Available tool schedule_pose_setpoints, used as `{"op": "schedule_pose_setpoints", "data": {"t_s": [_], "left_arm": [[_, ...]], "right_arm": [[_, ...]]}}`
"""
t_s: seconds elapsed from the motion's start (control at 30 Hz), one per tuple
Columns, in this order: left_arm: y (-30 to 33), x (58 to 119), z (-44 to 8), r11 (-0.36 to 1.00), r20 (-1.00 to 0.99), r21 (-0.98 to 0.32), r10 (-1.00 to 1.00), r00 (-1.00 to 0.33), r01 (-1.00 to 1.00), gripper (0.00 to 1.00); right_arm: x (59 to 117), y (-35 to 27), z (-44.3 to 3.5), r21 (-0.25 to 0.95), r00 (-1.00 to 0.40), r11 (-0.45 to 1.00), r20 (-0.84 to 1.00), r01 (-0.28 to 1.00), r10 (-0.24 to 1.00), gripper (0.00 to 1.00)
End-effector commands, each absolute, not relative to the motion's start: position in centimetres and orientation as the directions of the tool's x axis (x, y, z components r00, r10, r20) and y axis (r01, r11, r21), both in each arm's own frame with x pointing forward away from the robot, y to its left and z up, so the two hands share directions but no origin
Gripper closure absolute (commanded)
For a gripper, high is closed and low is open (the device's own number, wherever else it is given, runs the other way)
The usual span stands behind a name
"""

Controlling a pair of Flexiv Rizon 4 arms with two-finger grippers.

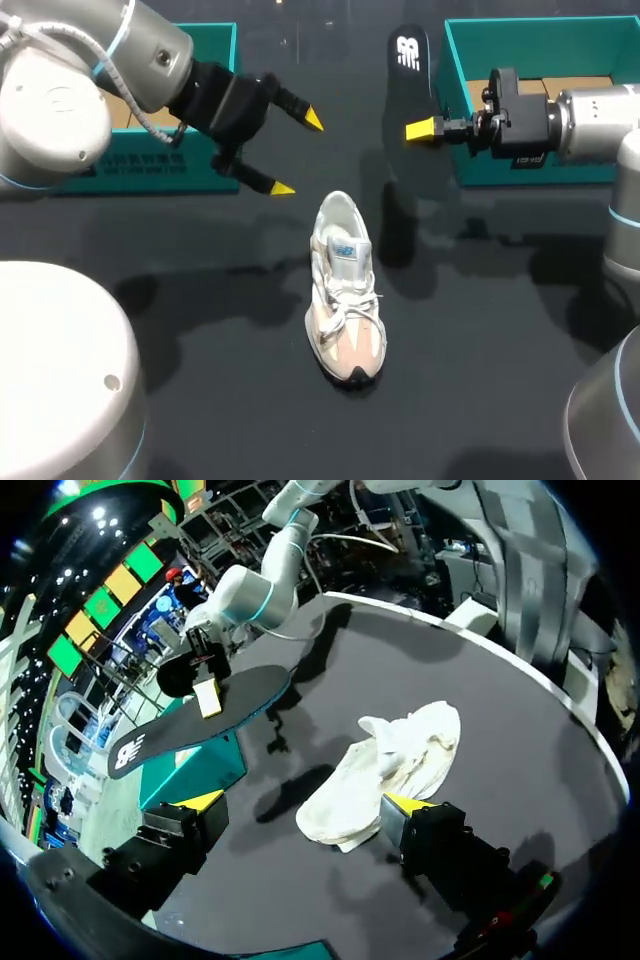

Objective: Take the shoe out of the shoebox, open the shoe tongue, remove and reinsert the insole, then place the shoe into the shoebox

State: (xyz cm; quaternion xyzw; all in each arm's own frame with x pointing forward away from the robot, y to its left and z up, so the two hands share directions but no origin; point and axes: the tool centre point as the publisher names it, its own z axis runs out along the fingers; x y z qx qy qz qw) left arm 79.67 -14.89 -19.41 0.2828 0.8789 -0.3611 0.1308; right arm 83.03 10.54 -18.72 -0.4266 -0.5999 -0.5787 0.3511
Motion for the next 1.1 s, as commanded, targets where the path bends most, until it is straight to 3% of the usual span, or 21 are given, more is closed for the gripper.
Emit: {"op": "schedule_pose_setpoints", "data": {"t_s": [0.03, 0.23, 0.53, 0.83, 1.1], "left_arm": [[-15.6, 80.0, -19.4, 0.678, -0.271, -0.546, 0.414, -0.869, 0.493, 0.0], [-15.1, 80.1, -22.0, 0.729, -0.114, -0.607, 0.316, -0.942, 0.318, 0.0], [-13.1, 79.4, -26.2, 0.789, -0.022, -0.587, 0.209, -0.978, 0.182, 0.0], [-13.1, 79.4, -26.2, 0.789, -0.022, -0.587, 0.209, -0.978, 0.182, 0.0], [-14.0, 79.7, -29.9, 0.799, -0.055, -0.57, 0.197, -0.979, 0.193, 0.0]], "right_arm": [[83.1, 10.6, -18.8, 0.394, -0.389, -0.032, 0.915, 0.919, 0.107, 1.0], [84.0, 12.2, -20.4, 0.467, -0.465, -0.054, 0.884, 0.883, 0.046, 1.0], [84.6, 14.3, -22.2, 0.547, -0.546, -0.037, 0.837, 0.836, 0.022, 1.0], [84.6, 14.3, -22.2, 0.547, -0.546, -0.037, 0.837, 0.836, 0.022, 1.0], [84.9, 15.6, -23.3, 0.584, -0.585, -0.03, 0.811, 0.811, -0.016, 1.0]]}}
